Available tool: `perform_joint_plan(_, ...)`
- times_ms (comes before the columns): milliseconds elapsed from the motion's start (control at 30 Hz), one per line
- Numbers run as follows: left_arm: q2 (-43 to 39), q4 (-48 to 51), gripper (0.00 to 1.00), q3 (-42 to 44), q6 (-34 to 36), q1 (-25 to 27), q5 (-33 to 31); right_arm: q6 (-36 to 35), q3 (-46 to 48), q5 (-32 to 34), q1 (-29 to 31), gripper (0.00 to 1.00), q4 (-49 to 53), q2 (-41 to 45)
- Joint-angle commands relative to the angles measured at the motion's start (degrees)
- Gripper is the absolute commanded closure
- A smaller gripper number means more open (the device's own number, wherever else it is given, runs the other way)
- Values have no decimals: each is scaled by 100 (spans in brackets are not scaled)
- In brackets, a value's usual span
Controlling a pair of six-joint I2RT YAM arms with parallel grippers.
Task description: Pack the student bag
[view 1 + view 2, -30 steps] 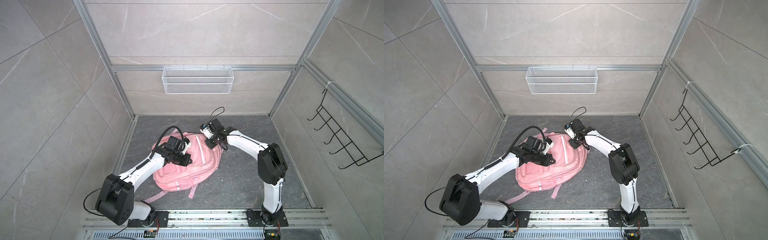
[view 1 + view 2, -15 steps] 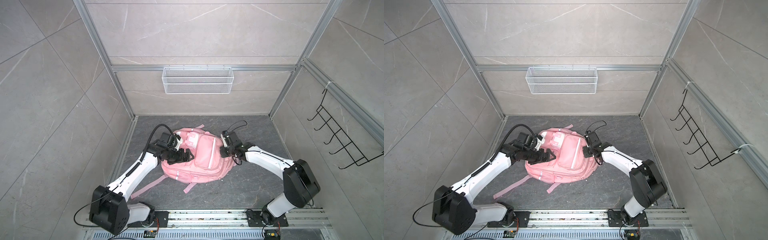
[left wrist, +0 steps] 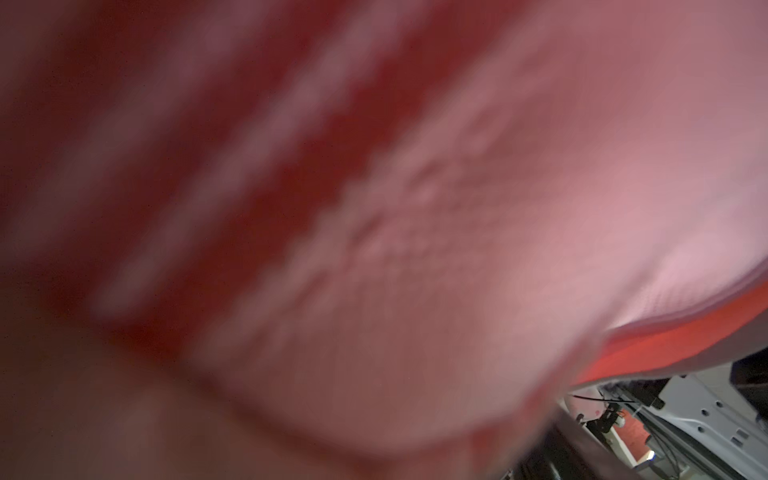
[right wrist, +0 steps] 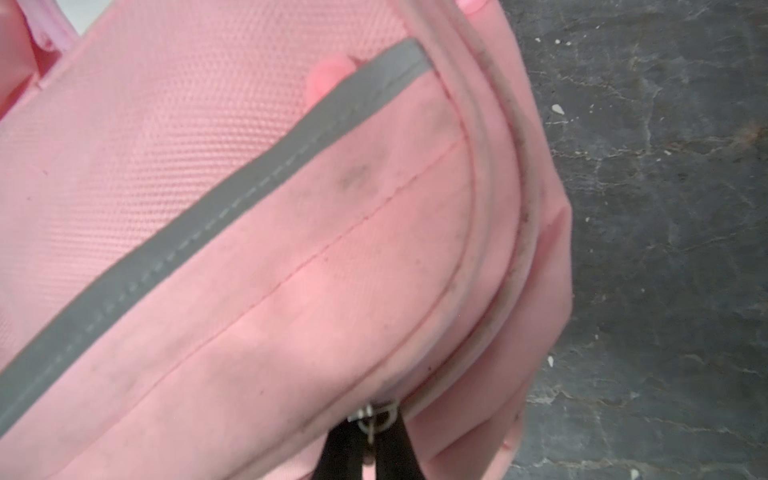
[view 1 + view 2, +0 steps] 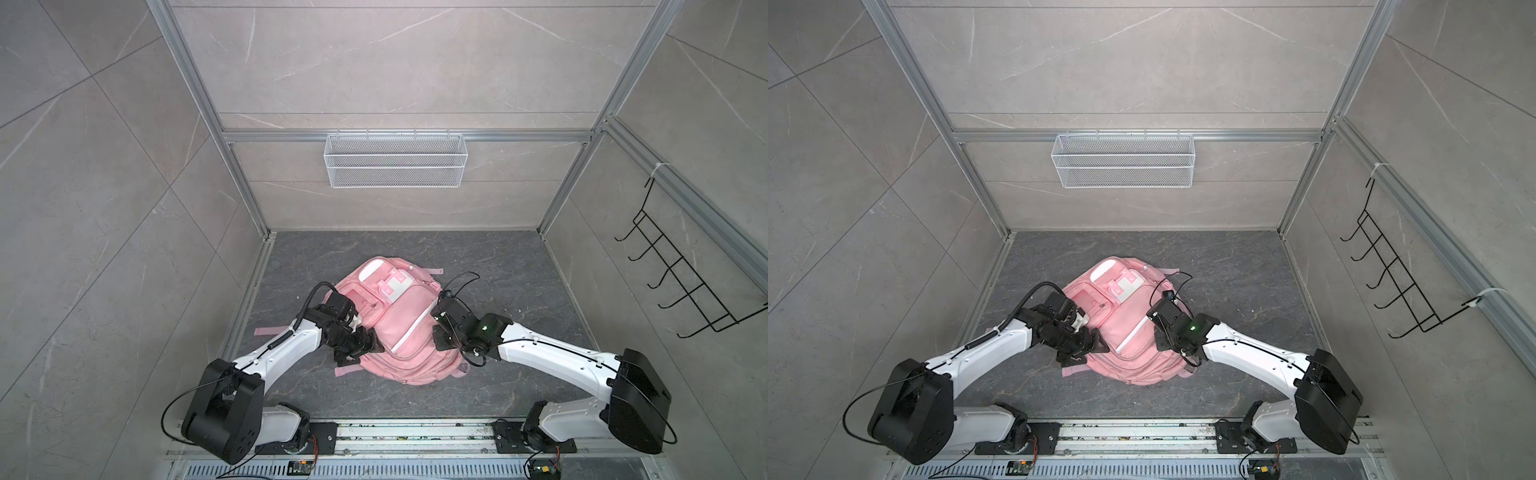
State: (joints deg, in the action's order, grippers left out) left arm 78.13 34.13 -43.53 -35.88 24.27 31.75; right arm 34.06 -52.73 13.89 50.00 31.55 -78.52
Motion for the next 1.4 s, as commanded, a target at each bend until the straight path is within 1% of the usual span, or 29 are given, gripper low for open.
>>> perform_joint_plan(0, 553, -1242, 21, -518, -142, -465, 98, 153, 191, -280, 296, 100, 190, 237)
perform_joint_plan(33, 770, -1276, 25, -710, -14, -608, 104, 175, 239, -349, 396, 100, 142, 270)
perform_joint_plan(133, 1335, -1333, 30, -1351, 393, -923, 112, 75, 292, -518, 666, 100, -54, 252)
perform_joint_plan(200, 1695, -1125, 30, -1887, 712, -1067, 104, -61, 201, -551, 818, 100, -104, 135)
perform_joint_plan(300, 2112, -885, 30, -2536, 948, -1202, 86, -273, 15, -572, 889, 100, -149, -69)
perform_joint_plan(400, 2240, -641, 14, -2862, 1025, -1190, 55, -428, -61, -514, 886, 100, -329, -133)
perform_joint_plan(467, 2026, -619, 6, -2726, 871, -1133, 60, -517, -193, -486, 872, 100, -403, -238)
perform_joint_plan(533, 1654, -605, 4, -2428, 727, -984, 42, -588, -351, -508, 841, 100, -419, -369)
perform_joint_plan(667, 976, -673, 7, -1683, 312, -546, 207, -668, -388, -777, 730, 100, -768, -470)
perform_joint_plan(767, 728, -1041, 10, -1230, -75, -337, 328, -751, -387, -956, 654, 100, -947, -496)
perform_joint_plan(867, 813, -1669, 10, -1061, -479, -247, 503, -787, -348, -1101, 626, 100, -1100, -540)
perform_joint_plan(1000, 1290, -2328, 11, -1205, -797, 12, 639, -829, -309, -1188, 612, 100, -1209, -551)
perform_joint_plan(1067, 1485, -2501, 21, -1264, -862, 106, 622, -808, -269, -1170, 573, 100, -1260, -528)
perform_joint_plan(1100, 1535, -2632, 30, -1261, -926, 121, 618, -776, -239, -1169, 541, 100, -1274, -522)
perform_joint_plan(1133, 1556, -2771, 46, -1242, -991, 117, 629, -730, -206, -1154, 501, 100, -1283, -505)
perform_joint_plan(1167, 1549, -2867, 58, -1222, -1042, 107, 631, -682, -167, -1152, 464, 100, -1299, -493)
perform_joint_plan(1233, 1525, -2894, 86, -1207, -1071, 95, 565, -633, -75, -1160, 400, 100, -1336, -438)
perform_joint_plan(1300, 1516, -2944, 100, -1167, -1075, 78, 545, -670, -17, -1173, 367, 100, -1361, -383)
perform_joint_plan(1367, 1491, -2977, 100, -1103, -1054, 49, 484, -791, -26, -1254, 330, 100, -1281, -360)
